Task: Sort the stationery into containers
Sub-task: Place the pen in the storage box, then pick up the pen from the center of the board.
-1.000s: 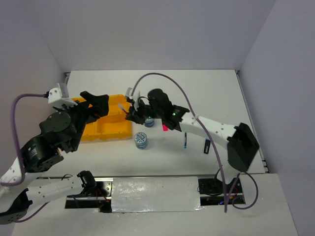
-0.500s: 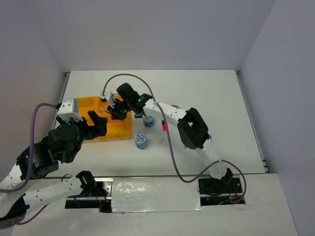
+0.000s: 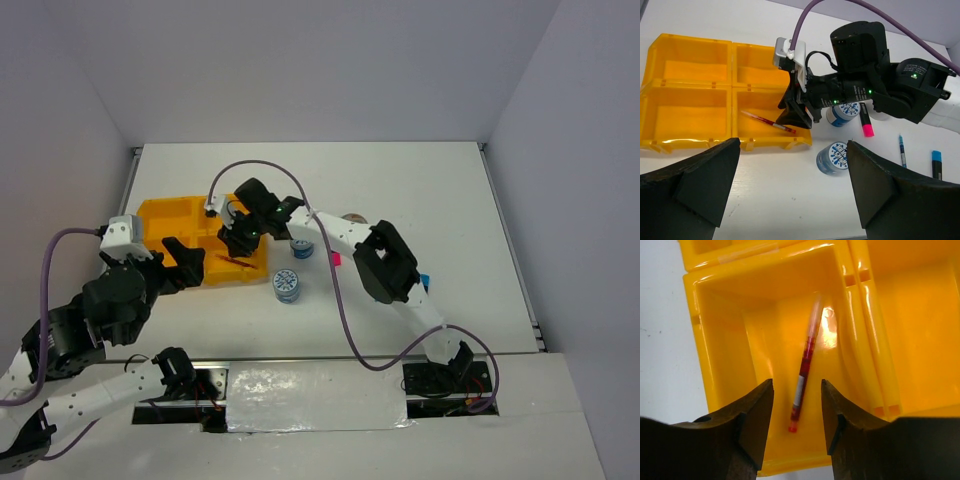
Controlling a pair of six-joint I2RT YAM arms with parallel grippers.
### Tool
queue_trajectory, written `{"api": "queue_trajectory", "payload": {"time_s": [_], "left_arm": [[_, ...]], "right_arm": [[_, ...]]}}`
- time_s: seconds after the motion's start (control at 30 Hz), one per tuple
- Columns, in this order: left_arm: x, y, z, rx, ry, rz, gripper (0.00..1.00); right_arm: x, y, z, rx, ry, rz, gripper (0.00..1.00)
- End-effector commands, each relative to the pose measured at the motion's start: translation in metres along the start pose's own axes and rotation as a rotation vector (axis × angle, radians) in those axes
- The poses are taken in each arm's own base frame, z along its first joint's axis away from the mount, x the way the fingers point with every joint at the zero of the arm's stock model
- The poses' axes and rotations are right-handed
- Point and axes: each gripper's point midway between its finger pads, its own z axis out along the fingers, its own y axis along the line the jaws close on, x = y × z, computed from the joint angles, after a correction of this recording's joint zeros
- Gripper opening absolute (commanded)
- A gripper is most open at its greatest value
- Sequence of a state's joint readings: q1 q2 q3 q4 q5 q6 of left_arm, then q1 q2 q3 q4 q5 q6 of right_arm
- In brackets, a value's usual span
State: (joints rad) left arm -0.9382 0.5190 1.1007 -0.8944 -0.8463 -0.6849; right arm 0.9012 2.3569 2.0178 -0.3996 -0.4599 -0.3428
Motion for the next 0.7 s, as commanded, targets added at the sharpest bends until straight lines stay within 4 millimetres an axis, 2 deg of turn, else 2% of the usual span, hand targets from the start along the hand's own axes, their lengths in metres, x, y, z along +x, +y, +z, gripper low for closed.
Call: {"api": "queue_trajectory", "payload": {"time_s": [0.0,0.17,0.23,0.27,0.3,0.33,0.37,0.4,0.43,0.47,0.5,0.53,0.57,0.6,0.63,0.67], "left_arm": [[-0.004,0.004,0.000,-0.018,-0.023,-0.008,0.99],[-0.005,0.012,-0.001,-0.056,-0.029,-0.023,0.99],[-0.007,0.016,-0.002,-0.076,-0.040,-0.036,0.99],[-0.007,0.017,-0.002,-0.081,-0.042,-0.041,0.99],[-0.007,0.017,-0.003,-0.076,-0.042,-0.046,0.99],[-0.007,0.016,-0.003,-0.072,-0.045,-0.049,0.99],[-0.007,0.015,-0.003,-0.068,-0.043,-0.052,0.99],[-0.005,0.013,-0.002,-0.061,-0.038,-0.052,0.99],[-0.004,0.011,-0.001,-0.055,-0.033,-0.049,0.99],[-0.003,0.009,0.001,-0.052,-0.027,-0.044,0.99],[-0.002,0.005,0.003,-0.043,-0.024,-0.046,0.99],[0.002,0.000,0.004,-0.026,-0.006,-0.041,0.99],[0.007,-0.006,0.009,-0.024,0.014,-0.024,0.99],[0.009,-0.012,0.012,-0.014,0.024,-0.019,0.99],[0.017,-0.019,0.017,-0.009,0.056,0.000,0.99],[0.022,-0.021,0.021,-0.019,0.072,0.012,0.99]], "right_arm": [[-0.050,0.015,-0.027,0.009,-0.107,-0.049,0.51],[-0.074,0.021,-0.050,0.048,-0.157,-0.038,0.52],[-0.094,0.025,-0.073,0.074,-0.215,-0.022,0.52],[-0.115,0.030,-0.098,0.095,-0.270,-0.030,0.52],[-0.109,0.033,-0.103,0.104,-0.270,0.016,0.54],[-0.119,0.027,-0.118,0.165,-0.312,0.031,0.56],[-0.139,0.031,-0.149,0.210,-0.375,0.036,0.60],[-0.127,0.021,-0.156,0.297,-0.376,0.113,0.63],[-0.125,0.016,-0.169,0.358,-0.392,0.155,0.66],[-0.117,0.015,-0.190,0.420,-0.414,0.253,0.77],[-0.106,0.006,-0.202,0.492,-0.407,0.317,0.82],[-0.090,-0.010,-0.218,0.610,-0.396,0.392,0.90],[-0.073,-0.010,-0.230,0.639,-0.399,0.504,0.95],[-0.046,-0.025,-0.243,0.694,-0.361,0.583,0.95],[-0.037,-0.025,-0.258,0.706,-0.376,0.638,0.97],[0.001,-0.025,-0.254,0.727,-0.328,0.723,0.99]]}}
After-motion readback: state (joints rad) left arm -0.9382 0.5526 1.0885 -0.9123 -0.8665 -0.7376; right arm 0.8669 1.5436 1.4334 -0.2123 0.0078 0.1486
